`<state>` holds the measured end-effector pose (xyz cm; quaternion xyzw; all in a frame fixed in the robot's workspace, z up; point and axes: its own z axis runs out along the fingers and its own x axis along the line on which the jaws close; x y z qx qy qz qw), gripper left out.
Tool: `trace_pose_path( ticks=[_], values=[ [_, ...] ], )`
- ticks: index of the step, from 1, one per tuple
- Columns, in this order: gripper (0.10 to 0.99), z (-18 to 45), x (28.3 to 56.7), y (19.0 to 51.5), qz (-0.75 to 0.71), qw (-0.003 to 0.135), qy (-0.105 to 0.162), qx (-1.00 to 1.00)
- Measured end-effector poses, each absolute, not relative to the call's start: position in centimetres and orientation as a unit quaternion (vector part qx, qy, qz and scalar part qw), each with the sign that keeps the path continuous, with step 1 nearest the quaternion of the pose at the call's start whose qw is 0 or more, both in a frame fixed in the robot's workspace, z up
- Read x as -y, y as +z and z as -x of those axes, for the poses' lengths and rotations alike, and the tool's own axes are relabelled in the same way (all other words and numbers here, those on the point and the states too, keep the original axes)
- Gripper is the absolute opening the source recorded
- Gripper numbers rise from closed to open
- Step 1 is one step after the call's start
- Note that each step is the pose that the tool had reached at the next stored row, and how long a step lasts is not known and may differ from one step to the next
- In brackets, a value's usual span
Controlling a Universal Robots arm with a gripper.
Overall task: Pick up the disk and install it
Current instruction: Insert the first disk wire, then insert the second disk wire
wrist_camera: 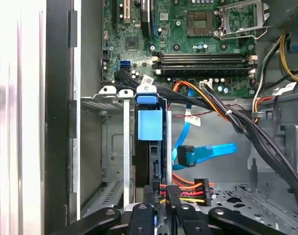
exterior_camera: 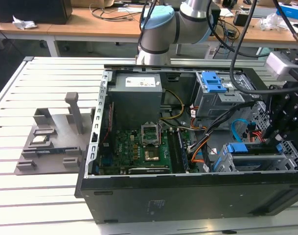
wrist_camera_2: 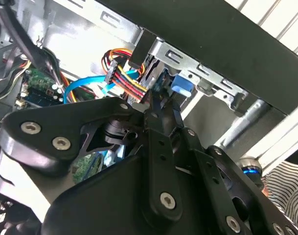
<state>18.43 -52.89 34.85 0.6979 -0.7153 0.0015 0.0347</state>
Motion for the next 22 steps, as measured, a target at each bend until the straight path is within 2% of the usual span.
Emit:
trace_pose_path(
  ticks=[2,4,8,22],
  values=[
    [0.231,-18.4,52.7,35.6,-0.698,0.035,0.002,0.715],
    [0.106,-18.4,52.6,36.1,-0.698,0.035,0.001,0.715],
    [0.106,-18.4,52.5,37.1,-0.698,0.035,0.001,0.715],
    [0.106,-18.4,52.5,37.1,-0.698,0.035,0.001,0.715]
  ],
)
